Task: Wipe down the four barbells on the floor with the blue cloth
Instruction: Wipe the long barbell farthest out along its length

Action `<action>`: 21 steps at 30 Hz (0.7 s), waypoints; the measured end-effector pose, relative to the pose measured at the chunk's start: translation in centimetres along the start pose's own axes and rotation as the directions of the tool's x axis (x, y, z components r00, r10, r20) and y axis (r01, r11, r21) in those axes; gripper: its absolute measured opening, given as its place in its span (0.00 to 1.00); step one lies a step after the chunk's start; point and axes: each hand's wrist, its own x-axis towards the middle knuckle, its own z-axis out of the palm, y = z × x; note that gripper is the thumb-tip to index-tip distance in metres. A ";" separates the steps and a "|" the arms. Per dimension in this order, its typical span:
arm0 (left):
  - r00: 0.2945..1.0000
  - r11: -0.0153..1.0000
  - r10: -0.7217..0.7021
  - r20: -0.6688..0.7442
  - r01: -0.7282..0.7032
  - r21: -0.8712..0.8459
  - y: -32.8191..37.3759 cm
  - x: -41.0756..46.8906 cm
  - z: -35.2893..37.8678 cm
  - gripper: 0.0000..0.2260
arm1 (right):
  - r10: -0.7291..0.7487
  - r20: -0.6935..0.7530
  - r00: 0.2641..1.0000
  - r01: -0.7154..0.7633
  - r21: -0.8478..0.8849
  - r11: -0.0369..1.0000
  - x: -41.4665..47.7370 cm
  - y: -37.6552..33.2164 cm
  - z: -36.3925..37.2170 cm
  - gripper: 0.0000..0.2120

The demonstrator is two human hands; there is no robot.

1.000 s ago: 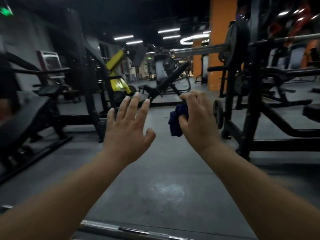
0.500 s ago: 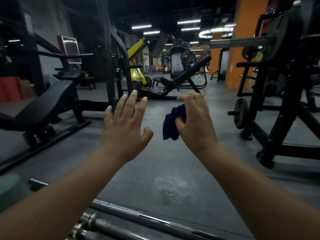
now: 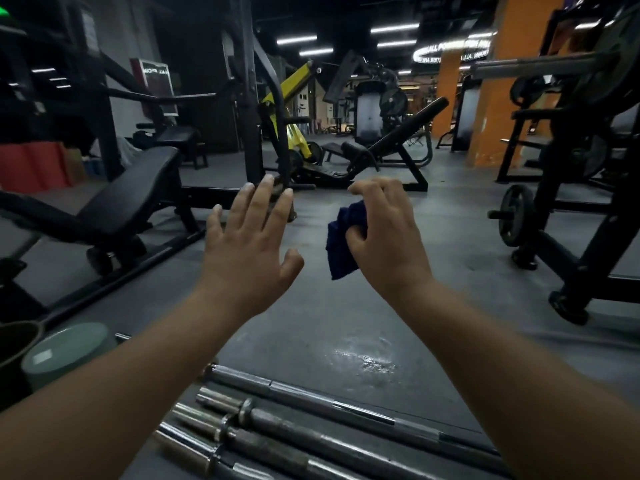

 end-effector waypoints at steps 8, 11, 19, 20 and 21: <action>0.990 0.987 -0.133 0.038 0.129 0.098 -5.8 -6.4 -4.5 0.35 | -0.066 0.031 0.997 0.060 0.163 0.985 -0.9 -6.4 3.3 0.20; 0.977 0.964 -0.205 0.052 0.192 0.183 -8.4 -8.7 -6.5 0.35 | -0.114 0.021 0.993 0.105 0.257 0.961 -0.6 -8.9 5.0 0.19; 0.921 0.885 -0.384 0.062 0.348 0.310 -15.4 -13.4 -6.6 0.35 | -0.228 0.115 0.967 0.159 0.427 0.890 -0.5 -15.7 13.5 0.21; 0.913 0.878 -0.401 0.078 0.359 0.315 -16.6 -14.1 -5.7 0.35 | -0.238 0.126 0.963 0.161 0.438 0.884 -0.6 -16.6 15.1 0.21; 0.903 0.872 -0.419 0.094 0.372 0.317 -17.9 -14.8 -4.6 0.36 | -0.244 0.135 0.960 0.160 0.451 0.878 -0.7 -17.4 16.7 0.21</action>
